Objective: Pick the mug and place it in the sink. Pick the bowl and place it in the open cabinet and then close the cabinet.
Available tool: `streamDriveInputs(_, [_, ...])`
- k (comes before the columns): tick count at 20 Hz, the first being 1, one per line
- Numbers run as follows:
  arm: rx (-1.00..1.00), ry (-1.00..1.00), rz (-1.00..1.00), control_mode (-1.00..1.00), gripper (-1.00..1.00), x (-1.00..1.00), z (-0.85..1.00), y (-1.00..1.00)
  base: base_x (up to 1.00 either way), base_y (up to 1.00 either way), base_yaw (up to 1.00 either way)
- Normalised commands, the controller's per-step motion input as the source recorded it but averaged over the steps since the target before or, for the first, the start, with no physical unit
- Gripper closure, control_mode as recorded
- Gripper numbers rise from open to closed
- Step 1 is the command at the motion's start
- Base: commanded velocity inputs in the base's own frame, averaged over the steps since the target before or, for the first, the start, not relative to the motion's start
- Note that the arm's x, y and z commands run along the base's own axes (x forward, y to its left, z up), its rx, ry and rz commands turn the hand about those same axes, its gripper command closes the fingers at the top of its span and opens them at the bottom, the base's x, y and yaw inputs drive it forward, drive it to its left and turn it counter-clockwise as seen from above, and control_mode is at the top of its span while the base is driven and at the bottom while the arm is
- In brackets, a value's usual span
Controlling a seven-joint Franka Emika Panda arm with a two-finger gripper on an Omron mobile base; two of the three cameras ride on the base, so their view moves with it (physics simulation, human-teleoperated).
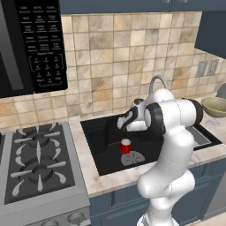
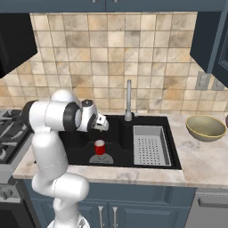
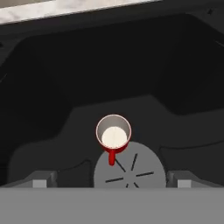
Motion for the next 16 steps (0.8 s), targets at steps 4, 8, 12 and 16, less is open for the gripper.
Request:
streamDriveInputs(4, [0.00, 0.04, 0.00, -1.00, -1.00, -0.30, 0.72, -0.03, 0.00, 0.00, 0.00])
streamDriveInputs(8, [0.00, 0.10, 0.00, -1.00, -1.00, -0.27, 0.71, -0.03, 0.00, 0.00, 0.00])
streamDriveInputs(12, [0.00, 0.11, 0.00, -1.00, -1.00, -0.24, 0.63, -0.03, 0.00, 0.00, 0.00])
streamDriveInputs(16, [0.00, 0.06, 0.00, -1.00, -1.00, -0.14, 0.29, -0.05, 0.00, 0.00, 0.00])
